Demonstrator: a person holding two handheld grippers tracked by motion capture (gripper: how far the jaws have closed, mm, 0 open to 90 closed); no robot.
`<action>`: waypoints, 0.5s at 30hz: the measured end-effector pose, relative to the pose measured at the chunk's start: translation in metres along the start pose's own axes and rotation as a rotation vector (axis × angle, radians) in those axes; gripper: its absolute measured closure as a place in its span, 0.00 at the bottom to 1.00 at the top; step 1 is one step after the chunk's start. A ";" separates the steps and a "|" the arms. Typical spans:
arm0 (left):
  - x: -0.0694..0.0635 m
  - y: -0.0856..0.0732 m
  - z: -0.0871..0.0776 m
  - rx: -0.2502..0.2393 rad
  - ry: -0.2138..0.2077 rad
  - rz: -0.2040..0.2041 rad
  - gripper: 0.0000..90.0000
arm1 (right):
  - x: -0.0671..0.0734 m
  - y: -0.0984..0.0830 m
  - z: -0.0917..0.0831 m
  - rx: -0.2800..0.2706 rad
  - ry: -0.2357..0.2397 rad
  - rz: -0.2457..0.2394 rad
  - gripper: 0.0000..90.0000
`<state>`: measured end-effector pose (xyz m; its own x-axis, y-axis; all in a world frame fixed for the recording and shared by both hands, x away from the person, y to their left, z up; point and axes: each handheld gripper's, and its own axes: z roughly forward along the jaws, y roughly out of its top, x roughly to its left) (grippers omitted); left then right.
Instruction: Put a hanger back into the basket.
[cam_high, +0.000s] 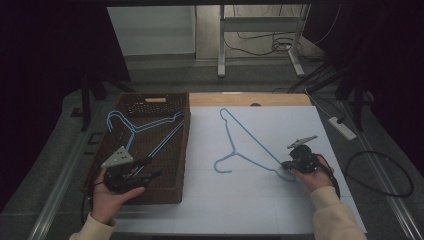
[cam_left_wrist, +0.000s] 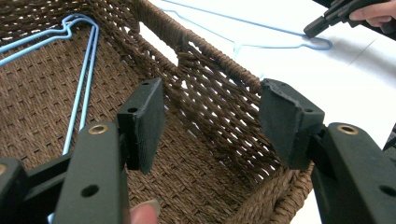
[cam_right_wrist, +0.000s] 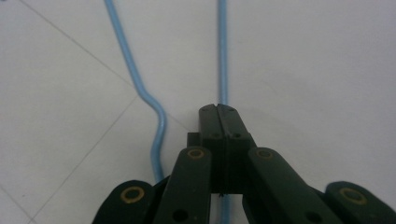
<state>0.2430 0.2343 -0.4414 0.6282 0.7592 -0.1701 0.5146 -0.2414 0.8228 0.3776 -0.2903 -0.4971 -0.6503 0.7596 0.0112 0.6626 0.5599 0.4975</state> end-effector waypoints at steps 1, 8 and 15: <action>0.000 0.000 0.000 0.000 0.000 0.000 0.45 | 0.001 0.000 0.001 0.007 0.000 -0.007 0.99; 0.001 0.000 -0.001 -0.002 0.002 -0.002 0.45 | 0.009 -0.002 0.000 0.027 0.018 -0.035 0.99; 0.002 0.000 -0.001 -0.004 0.003 -0.005 0.45 | 0.022 -0.009 -0.004 0.032 0.066 -0.043 1.00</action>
<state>0.2433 0.2362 -0.4414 0.6238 0.7623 -0.1728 0.5154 -0.2350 0.8241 0.3558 -0.2802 -0.4976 -0.7006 0.7119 0.0481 0.6445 0.6025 0.4708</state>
